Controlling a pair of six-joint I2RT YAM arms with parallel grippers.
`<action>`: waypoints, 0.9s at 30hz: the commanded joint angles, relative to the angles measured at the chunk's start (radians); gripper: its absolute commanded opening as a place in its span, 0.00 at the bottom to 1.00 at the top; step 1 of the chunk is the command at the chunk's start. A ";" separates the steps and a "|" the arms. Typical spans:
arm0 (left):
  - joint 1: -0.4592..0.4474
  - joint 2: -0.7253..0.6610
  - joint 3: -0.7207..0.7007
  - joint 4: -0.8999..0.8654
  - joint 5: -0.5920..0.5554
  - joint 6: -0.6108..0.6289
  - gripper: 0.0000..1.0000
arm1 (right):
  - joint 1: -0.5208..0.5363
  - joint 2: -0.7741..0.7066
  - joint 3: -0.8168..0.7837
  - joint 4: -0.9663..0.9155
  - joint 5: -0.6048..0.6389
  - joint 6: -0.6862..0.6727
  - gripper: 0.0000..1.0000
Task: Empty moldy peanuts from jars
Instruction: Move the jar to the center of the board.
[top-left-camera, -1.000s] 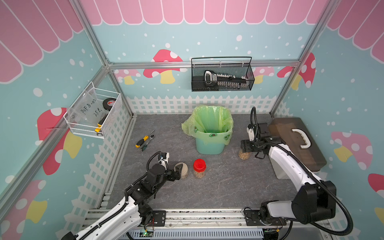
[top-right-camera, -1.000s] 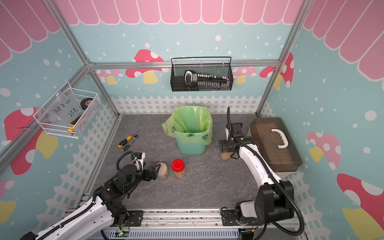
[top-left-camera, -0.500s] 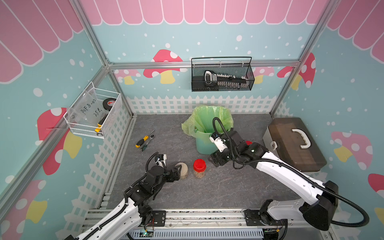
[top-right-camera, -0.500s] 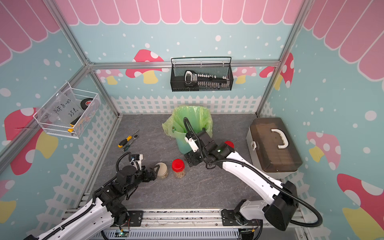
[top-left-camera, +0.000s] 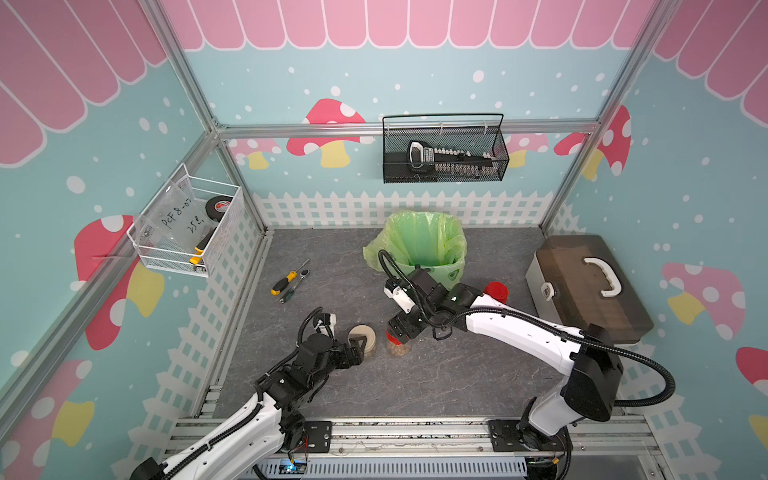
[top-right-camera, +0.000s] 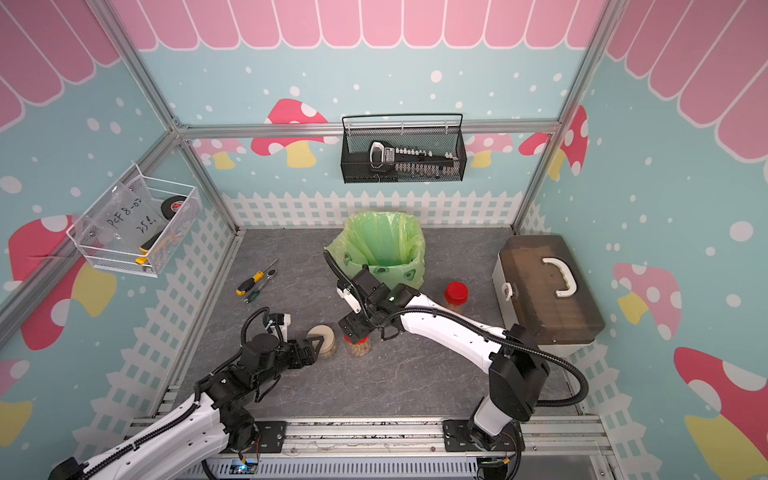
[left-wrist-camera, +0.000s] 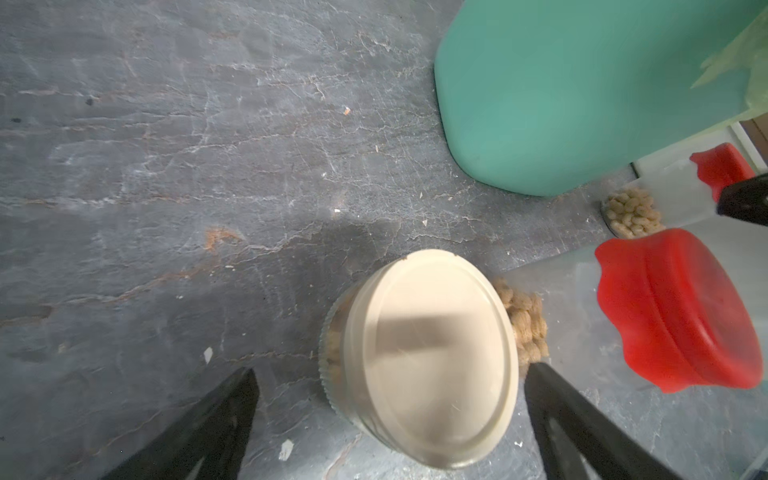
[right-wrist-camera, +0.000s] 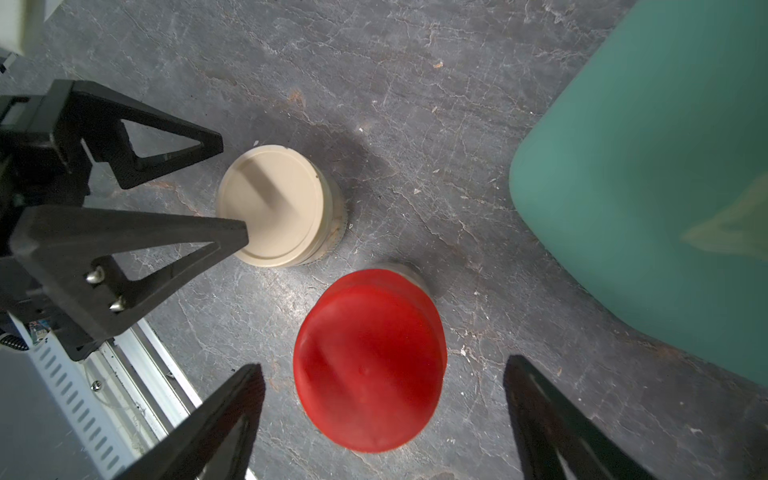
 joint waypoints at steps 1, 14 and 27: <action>0.017 0.034 -0.006 0.063 0.040 -0.010 0.98 | 0.021 0.034 0.020 -0.004 -0.007 0.006 0.88; 0.051 0.141 0.000 0.160 0.148 0.019 0.98 | 0.039 0.044 -0.011 -0.035 0.060 0.042 0.62; 0.051 0.332 0.042 0.309 0.296 0.049 0.97 | -0.142 -0.286 -0.249 -0.154 0.160 0.046 0.58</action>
